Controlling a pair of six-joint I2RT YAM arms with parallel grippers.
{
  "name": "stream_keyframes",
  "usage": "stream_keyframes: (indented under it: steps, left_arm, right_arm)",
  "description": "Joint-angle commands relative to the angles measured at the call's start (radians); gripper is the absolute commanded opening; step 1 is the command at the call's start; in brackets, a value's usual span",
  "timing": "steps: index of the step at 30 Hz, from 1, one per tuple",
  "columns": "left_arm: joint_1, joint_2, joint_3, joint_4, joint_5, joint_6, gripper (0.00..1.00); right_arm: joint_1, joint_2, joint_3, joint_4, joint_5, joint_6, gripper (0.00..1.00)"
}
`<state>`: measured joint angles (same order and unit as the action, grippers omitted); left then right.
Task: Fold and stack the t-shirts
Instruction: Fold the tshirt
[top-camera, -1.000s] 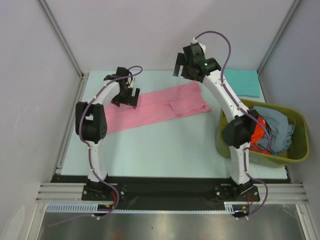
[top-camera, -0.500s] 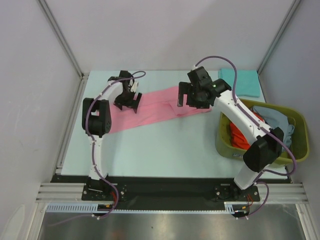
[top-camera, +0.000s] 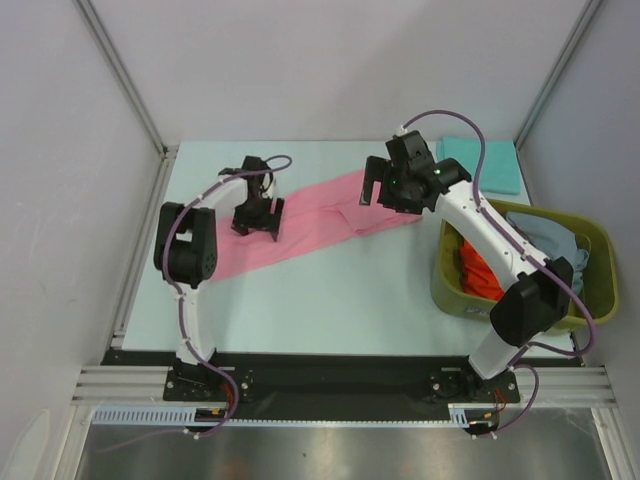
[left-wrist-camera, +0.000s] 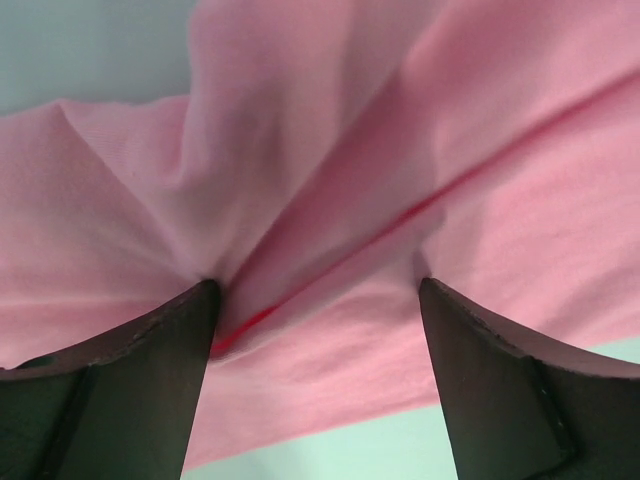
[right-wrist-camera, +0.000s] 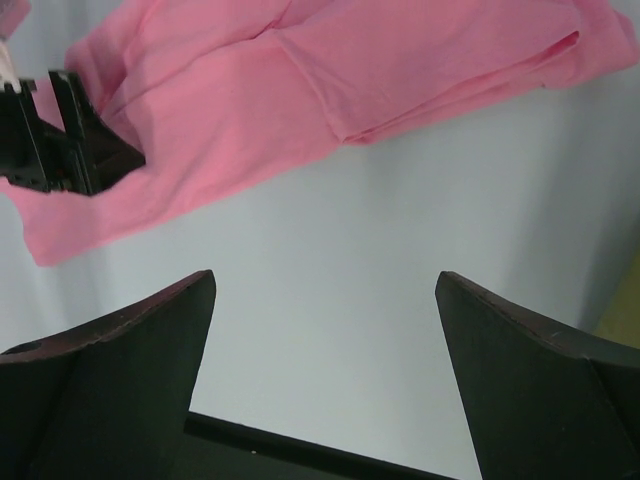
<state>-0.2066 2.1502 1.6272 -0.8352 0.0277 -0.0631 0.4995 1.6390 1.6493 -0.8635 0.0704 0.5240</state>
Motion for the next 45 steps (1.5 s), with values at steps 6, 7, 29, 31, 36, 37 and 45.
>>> stream_keyframes:
  steps: [6, 7, 29, 31, 36, 37, 45]
  left_arm:
    - [-0.213, -0.132, -0.456, 0.077, 0.425, -0.406, 0.83]
    - [-0.243, -0.162, -0.486, 0.117, 0.439, -0.446, 0.83]
    - [-0.511, -0.687, -0.448, 0.288, 0.215, -0.727, 0.84]
    - [-0.51, -0.739, -0.389, 0.246, 0.12, -0.658, 0.85]
    - [-0.441, -0.814, -0.339, 0.212, 0.035, -0.557, 0.86]
    - [-0.395, -0.841, -0.352, 0.228, 0.043, -0.541, 0.87]
    - [-0.223, -0.845, -0.474, 0.225, 0.169, -0.439, 0.87]
  right_arm:
    - [-0.015, 0.137, 0.041, 0.044, 0.068, 0.056, 1.0]
    - [-0.015, 0.156, 0.053, 0.047, 0.077, 0.06, 1.0]
    - [-0.038, 0.739, 0.521, 0.035, 0.266, -0.013, 0.77]
    - [-0.035, 0.76, 0.52, 0.044, 0.256, -0.007, 0.72]
    - [-0.006, 0.869, 0.623, 0.018, 0.236, -0.074, 0.75]
    - [-0.003, 0.896, 0.673, 0.005, 0.224, -0.088, 0.76]
    - [0.001, 1.101, 0.928, 0.171, 0.095, -0.166, 0.78]
